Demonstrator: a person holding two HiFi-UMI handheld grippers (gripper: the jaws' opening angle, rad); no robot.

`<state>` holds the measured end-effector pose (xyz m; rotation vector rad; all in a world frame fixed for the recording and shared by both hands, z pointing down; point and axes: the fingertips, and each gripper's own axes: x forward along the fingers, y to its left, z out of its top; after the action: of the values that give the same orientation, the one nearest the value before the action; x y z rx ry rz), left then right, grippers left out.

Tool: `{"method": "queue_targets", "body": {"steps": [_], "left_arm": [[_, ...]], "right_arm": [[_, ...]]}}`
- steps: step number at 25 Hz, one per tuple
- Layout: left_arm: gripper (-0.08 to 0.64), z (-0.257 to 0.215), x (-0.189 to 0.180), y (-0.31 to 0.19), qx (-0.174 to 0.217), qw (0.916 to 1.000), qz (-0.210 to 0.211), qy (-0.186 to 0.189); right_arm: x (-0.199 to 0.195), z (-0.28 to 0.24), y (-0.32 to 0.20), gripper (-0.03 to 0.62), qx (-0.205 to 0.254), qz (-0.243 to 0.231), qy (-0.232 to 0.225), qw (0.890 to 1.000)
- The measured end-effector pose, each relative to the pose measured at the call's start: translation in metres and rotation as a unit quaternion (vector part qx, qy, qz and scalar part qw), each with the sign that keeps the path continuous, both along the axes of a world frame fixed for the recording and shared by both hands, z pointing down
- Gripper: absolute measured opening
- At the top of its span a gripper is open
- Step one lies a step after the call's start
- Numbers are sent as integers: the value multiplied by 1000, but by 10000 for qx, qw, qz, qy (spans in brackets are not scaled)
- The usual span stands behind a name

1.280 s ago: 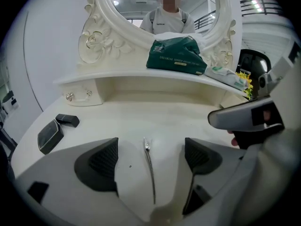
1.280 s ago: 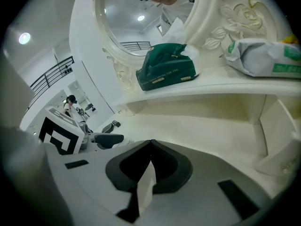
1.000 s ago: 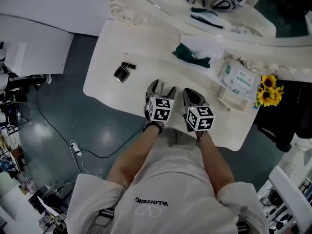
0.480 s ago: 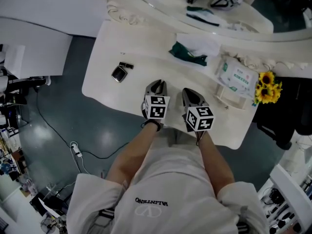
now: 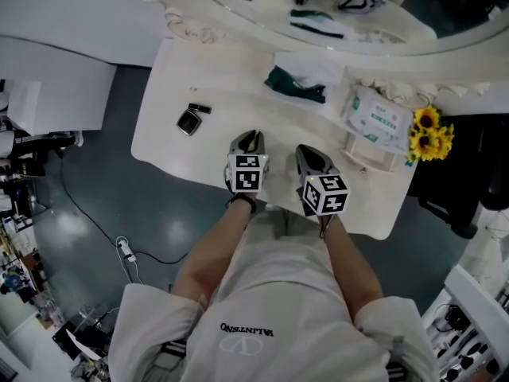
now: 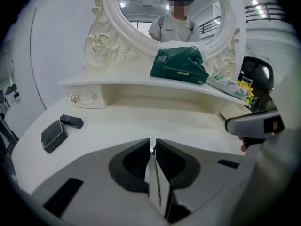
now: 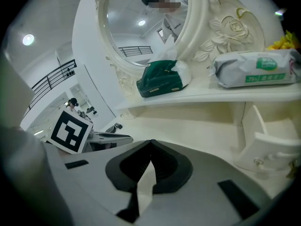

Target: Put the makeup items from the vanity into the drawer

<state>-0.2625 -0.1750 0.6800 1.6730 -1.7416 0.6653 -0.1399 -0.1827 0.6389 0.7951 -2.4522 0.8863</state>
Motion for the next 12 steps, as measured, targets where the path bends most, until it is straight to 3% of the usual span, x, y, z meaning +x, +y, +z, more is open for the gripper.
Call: {"method": "queue_targets", "body": {"steps": [4,12], "left_arm": [[44,-12,23,2,93,9998,130,93],[43,-33,102,2,277,9958,808,320]], "right_arm": [[14,-3,2,12,31,119,0,9999],[62,-14,6,12,140,569,7,9983]]}}
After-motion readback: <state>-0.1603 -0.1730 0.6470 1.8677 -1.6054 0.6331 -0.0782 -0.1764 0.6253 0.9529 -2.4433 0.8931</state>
